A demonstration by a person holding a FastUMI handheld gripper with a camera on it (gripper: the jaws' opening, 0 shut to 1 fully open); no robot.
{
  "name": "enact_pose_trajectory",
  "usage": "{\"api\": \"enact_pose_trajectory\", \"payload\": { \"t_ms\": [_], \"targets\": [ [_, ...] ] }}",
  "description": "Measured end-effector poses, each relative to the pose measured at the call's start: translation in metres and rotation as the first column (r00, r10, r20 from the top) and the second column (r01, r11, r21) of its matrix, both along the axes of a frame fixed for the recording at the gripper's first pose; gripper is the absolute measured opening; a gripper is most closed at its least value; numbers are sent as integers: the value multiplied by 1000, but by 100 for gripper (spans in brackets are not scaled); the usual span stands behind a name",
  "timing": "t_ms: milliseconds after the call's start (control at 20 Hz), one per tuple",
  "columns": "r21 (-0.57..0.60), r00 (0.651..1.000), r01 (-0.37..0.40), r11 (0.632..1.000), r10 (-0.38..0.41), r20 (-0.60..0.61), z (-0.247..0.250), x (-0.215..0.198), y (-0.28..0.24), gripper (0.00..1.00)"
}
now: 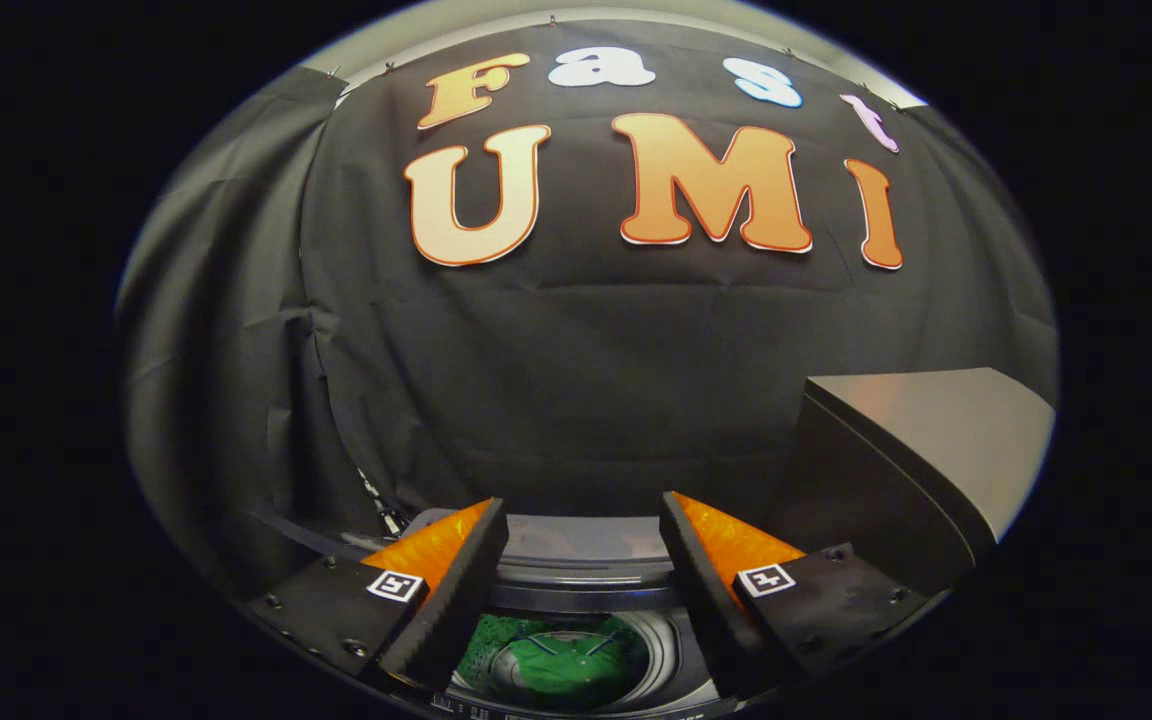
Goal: Put the clothes into the washing machine and then close the washing machine lid.
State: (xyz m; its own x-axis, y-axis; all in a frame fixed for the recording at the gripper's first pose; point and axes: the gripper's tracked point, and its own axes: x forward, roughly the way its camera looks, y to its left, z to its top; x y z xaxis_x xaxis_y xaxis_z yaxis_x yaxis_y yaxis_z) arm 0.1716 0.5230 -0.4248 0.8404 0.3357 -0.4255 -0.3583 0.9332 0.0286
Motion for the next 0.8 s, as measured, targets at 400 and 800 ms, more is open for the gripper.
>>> {"api": "enact_pose_trajectory", "payload": {
  "t_ms": [400,800],
  "targets": [
    [-33,982,24,999,-30,-188,-74,-33,-14,99],
    [-35,994,36,999,-39,-106,-4,-47,-17,99]
  ]
}}
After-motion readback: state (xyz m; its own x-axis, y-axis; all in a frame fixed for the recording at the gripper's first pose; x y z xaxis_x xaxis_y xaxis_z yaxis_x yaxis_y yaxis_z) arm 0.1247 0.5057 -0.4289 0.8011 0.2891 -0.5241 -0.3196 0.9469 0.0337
